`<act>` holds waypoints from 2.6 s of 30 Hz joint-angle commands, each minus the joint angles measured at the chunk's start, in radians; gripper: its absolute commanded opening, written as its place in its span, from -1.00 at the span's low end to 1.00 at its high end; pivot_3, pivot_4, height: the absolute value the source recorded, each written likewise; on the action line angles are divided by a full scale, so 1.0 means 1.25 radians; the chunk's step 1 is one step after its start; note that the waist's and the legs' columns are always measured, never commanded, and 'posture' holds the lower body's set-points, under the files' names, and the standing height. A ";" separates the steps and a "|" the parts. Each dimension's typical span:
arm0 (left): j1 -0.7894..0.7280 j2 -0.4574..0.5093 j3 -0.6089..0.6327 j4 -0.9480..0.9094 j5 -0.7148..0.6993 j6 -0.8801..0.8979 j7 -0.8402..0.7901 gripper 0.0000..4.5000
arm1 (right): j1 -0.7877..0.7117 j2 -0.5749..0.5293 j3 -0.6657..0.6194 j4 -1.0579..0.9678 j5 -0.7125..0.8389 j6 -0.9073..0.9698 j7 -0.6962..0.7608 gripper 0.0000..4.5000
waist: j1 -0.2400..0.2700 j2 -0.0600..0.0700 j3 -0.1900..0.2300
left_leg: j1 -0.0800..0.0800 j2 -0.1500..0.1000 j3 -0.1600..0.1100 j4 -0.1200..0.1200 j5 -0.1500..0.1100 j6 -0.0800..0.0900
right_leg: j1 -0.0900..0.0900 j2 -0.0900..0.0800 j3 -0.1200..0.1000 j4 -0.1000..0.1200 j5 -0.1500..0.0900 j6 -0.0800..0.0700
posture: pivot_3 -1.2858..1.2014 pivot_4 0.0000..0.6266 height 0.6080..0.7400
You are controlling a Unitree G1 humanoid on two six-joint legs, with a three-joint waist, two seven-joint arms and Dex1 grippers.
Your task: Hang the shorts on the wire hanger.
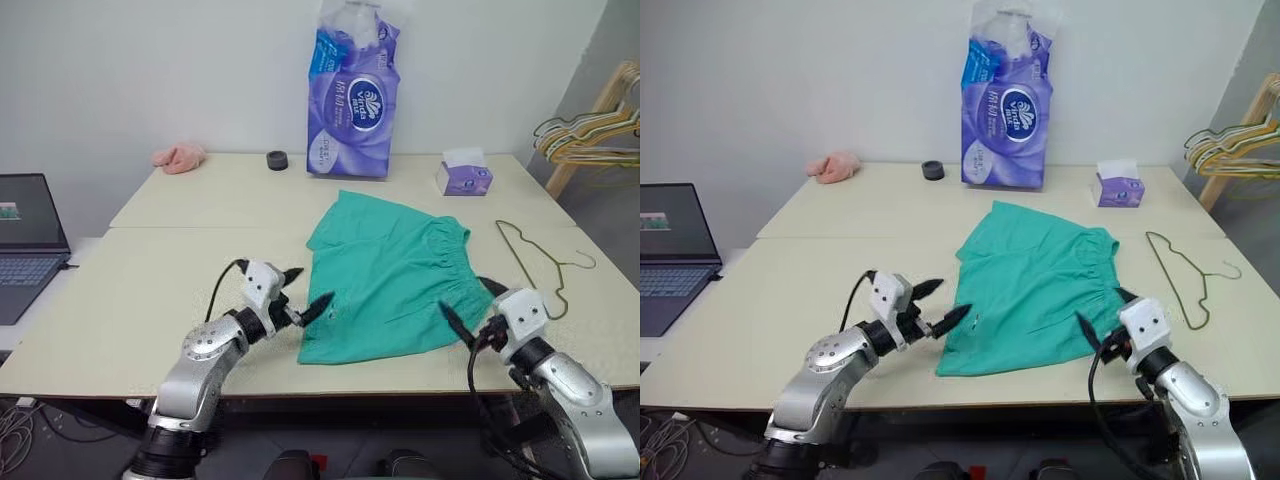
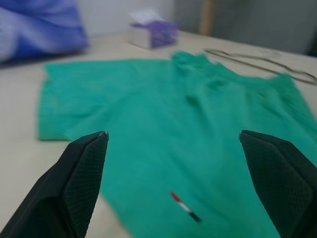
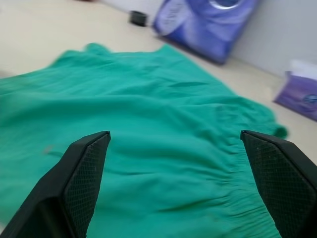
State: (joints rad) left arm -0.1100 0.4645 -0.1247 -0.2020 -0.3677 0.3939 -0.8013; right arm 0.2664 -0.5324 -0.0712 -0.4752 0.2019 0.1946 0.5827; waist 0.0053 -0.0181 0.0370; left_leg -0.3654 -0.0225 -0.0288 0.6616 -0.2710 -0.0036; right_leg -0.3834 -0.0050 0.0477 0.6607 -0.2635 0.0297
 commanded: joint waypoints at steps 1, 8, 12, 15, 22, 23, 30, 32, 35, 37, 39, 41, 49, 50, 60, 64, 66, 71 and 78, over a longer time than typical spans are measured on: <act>-0.027 0.112 -0.073 -0.051 0.006 0.013 -0.167 0.99 | 0.031 -0.075 0.005 -0.103 0.048 0.045 0.091 1.00 | -0.009 0.000 0.000 | 0.000 0.000 0.000 0.000 0.000 0.000 | 0.000 0.000 0.000 0.000 0.000 0.000 | -0.01 -1.00 1.00; -0.092 0.171 -0.167 0.029 0.129 -0.093 -0.231 0.99 | 0.039 -0.119 -0.010 -0.159 0.070 0.098 0.102 1.00 | -0.019 0.000 0.001 | 0.001 0.001 0.000 0.000 -0.001 -0.001 | 0.000 0.000 0.000 0.001 -0.005 -0.006 | -0.04 -0.98 1.00; -0.110 0.132 -0.192 0.087 0.189 -0.150 -0.206 0.99 | 0.047 -0.115 -0.002 -0.178 0.062 0.100 0.098 1.00 | -0.023 -0.001 0.001 | 0.001 0.001 -0.001 0.000 -0.001 -0.001 | 0.000 0.000 0.000 0.001 -0.002 -0.001 | -0.04 -0.97 1.00; -0.102 0.115 -0.208 0.113 0.221 -0.175 -0.196 0.99 | 0.052 -0.117 -0.002 -0.182 0.058 0.098 0.100 1.00 | -0.030 -0.001 0.001 | 0.001 0.001 -0.001 0.000 -0.002 -0.001 | 0.000 0.000 0.000 0.001 -0.003 -0.001 | -0.05 -0.96 1.00; -0.070 0.120 -0.214 0.143 0.261 -0.232 -0.197 0.49 | 0.044 -0.151 -0.017 -0.142 0.013 0.056 0.116 1.00 | -0.029 -0.001 0.001 | 0.001 0.001 -0.001 0.000 -0.002 0.000 | 0.000 -0.001 0.000 0.001 -0.003 -0.001 | -0.05 -0.96 1.00; -0.071 0.119 -0.209 0.150 0.263 -0.235 -0.192 0.34 | 0.043 -0.158 -0.018 -0.131 0.003 0.046 0.118 1.00 | -0.029 -0.001 0.001 | 0.001 0.001 -0.001 0.000 -0.002 0.000 | 0.000 -0.001 0.000 0.001 -0.003 -0.001 | -0.05 -0.96 1.00; -0.099 0.111 -0.180 0.191 0.253 -0.265 -0.185 -0.56 | -0.020 -0.289 -0.010 0.063 -0.176 -0.144 0.138 1.00 | -0.031 -0.001 0.002 | 0.002 0.001 0.000 0.000 -0.002 0.000 | 0.000 0.000 0.000 0.001 -0.003 -0.001 | -0.05 -0.96 1.00; -0.107 0.108 -0.175 0.197 0.250 -0.275 -0.183 -0.83 | -0.064 -0.315 0.004 0.123 -0.205 -0.186 0.140 1.00 | -0.031 -0.001 0.002 | 0.002 0.001 0.001 0.000 -0.002 0.000 | 0.000 0.000 0.000 0.001 -0.003 -0.001 | -0.05 -0.97 1.00; -0.115 0.104 -0.165 0.200 0.240 -0.273 -0.185 -0.99 | -0.156 -0.368 0.064 0.244 -0.311 -0.288 0.143 1.00 | -0.033 0.000 0.002 | 0.002 0.001 0.001 0.000 -0.002 0.000 | 0.000 0.000 0.000 0.001 -0.003 -0.001 | -0.05 -0.98 1.00; -0.116 0.103 -0.162 0.195 0.237 -0.271 -0.189 -0.99 | -0.248 -0.401 0.127 0.338 -0.409 -0.391 0.134 1.00 | -0.034 0.000 0.002 | 0.002 0.001 0.001 0.000 -0.002 0.000 | 0.000 0.000 0.000 0.001 -0.003 -0.001 | -0.05 -0.98 1.00; -0.115 0.102 -0.160 0.192 0.237 -0.270 -0.191 -0.99 | -0.310 -0.410 0.167 0.394 -0.463 -0.458 0.120 1.00 | -0.038 0.000 0.002 | 0.002 0.001 0.002 0.000 -0.002 0.000 | 0.000 0.000 0.001 0.001 -0.003 -0.001 | -0.05 -0.98 1.00; -0.114 0.100 -0.158 0.190 0.237 -0.268 -0.188 -0.99 | -0.380 -0.404 0.212 0.453 -0.527 -0.523 0.097 1.00 | -0.039 0.000 0.002 | 0.002 0.001 0.002 0.000 -0.003 0.000 | 0.000 0.000 0.001 0.001 -0.003 -0.001 | -0.04 -0.98 1.00; -0.110 0.099 -0.154 0.180 0.238 -0.265 -0.190 -0.99 | -0.586 -0.375 0.354 0.651 -0.675 -0.701 0.081 1.00 | -0.042 0.001 0.002 | 0.002 0.001 0.003 0.000 -0.003 0.000 | -0.001 0.000 0.007 0.002 -0.001 -0.004 | -0.03 -0.98 1.00; -0.110 0.099 -0.154 0.180 0.239 -0.266 -0.190 -0.99 | -0.604 -0.367 0.363 0.668 -0.688 -0.706 0.074 1.00 | -0.042 0.001 0.002 | 0.002 0.001 0.003 0.000 -0.003 0.000 | -0.001 0.000 0.007 0.002 -0.001 -0.004 | -0.03 -0.98 1.00; -0.095 0.125 -0.136 0.172 0.229 -0.260 -0.201 -1.00 | -0.691 -0.269 0.391 0.752 -0.724 -0.690 0.017 -0.04 | -0.048 0.000 0.002 | 0.002 0.001 0.004 0.000 -0.003 0.001 | -0.001 -0.003 0.009 0.003 0.000 -0.005 | -0.02 -0.99 1.00; -0.089 0.146 -0.115 0.165 0.213 -0.241 -0.214 -1.00 | -0.729 -0.211 0.382 0.775 -0.728 -0.654 -0.029 -0.64 | -0.051 0.000 0.002 | 0.002 0.001 0.004 0.000 -0.003 0.001 | -0.002 -0.003 0.009 0.003 0.000 -0.005 | -0.02 -0.99 1.00; -0.087 0.165 -0.099 0.158 0.201 -0.227 -0.225 -1.00 | -0.753 -0.172 0.373 0.789 -0.715 -0.623 -0.054 -0.97 | -0.053 0.000 0.002 | 0.002 0.001 0.004 0.000 -0.003 0.001 | -0.002 -0.003 0.009 0.003 0.000 -0.005 | -0.02 -1.00 1.00; -0.071 0.220 -0.074 0.101 0.146 -0.160 -0.284 -1.00 | -0.675 -0.180 0.341 0.684 -0.600 -0.560 0.052 -0.99 | -0.045 0.000 0.002 | 0.001 0.001 0.003 0.000 -0.003 0.001 | -0.002 -0.003 0.008 0.003 0.000 -0.005 | -0.02 -0.99 1.00; -0.037 0.344 -0.082 -0.025 0.034 -0.018 -0.444 -1.00 | -0.402 -0.287 0.254 0.298 -0.372 -0.282 0.314 -0.99 | -0.047 0.001 0.003 | 0.001 0.000 0.004 0.001 -0.006 0.003 | -0.001 -0.006 0.008 0.003 -0.002 -0.003 | -0.04 -0.99 1.00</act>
State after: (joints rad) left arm -0.1557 0.8617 -0.2336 -0.1711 -0.2795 0.3320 -1.3001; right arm -0.2533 -0.8549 0.3087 0.0172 -0.3322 -0.2285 0.9162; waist -0.0539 -0.0173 0.0402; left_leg -0.3639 -0.0230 -0.0242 0.6633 -0.2779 0.0003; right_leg -0.3850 -0.0119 0.0579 0.6649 -0.2656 0.0265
